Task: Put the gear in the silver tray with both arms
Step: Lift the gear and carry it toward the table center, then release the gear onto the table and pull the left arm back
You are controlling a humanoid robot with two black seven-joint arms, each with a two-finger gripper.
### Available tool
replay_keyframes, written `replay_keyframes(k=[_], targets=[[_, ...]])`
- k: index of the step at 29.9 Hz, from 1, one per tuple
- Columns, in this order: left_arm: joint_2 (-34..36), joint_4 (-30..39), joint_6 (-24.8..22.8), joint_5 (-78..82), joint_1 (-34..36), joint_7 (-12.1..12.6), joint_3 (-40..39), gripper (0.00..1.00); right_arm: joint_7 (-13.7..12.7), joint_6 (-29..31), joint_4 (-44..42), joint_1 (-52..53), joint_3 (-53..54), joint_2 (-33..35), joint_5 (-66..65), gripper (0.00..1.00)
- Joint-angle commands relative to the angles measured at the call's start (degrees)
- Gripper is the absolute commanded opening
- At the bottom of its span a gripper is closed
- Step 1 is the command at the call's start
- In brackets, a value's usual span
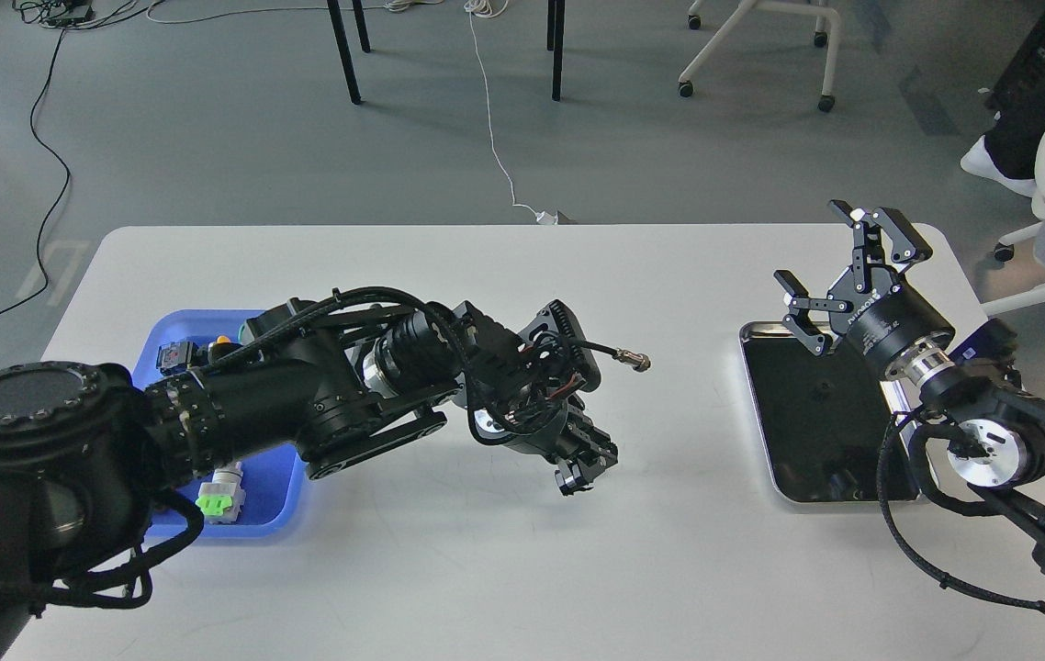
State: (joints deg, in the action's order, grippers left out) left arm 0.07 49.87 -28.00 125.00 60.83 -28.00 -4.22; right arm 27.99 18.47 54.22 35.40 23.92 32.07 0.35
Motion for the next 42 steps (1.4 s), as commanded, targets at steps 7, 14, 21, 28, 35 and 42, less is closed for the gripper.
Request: replay_keyframes(k=[7,14,21,28,35,42], targets=[[0.4,-1.5,0.0,0.0,-0.3,0.0,0.5,0.27,0.0,0.0,0.1,-0.1,-0.1,0.0,0.0,0.98],[0.5,-1.7,0.0,0.0,-0.2,0.0,0.5,0.61,0.0,0.1,0.2,-0.1,-0.1,0.0,0.0,0.98],[2.8,-1.1,0.0,0.0,0.0,0.0,-0.7,0.82,0.0,0.2,0.4,0.0,-0.3,0.0,-0.1,0.98],[12.2,2.4,0.0,-28.6,0.2,0.0,-8.3,0.96,0.0,0.3,0.9,1.2,-1.3,1.1,-5.7,0.98],[24.1,10.9,7.0,-66.1,-8.6,0.0,-14.2,0.98,0.0,1.7,3.3,4.2,-1.3,2.6,-26.6,0.98],[27.8,15.8,9.3,-77.5,-26.7,0.0,-33.6,0.98,0.0,1.8,6.8,14.0,-11.0,2.9,-52.3,0.98]])
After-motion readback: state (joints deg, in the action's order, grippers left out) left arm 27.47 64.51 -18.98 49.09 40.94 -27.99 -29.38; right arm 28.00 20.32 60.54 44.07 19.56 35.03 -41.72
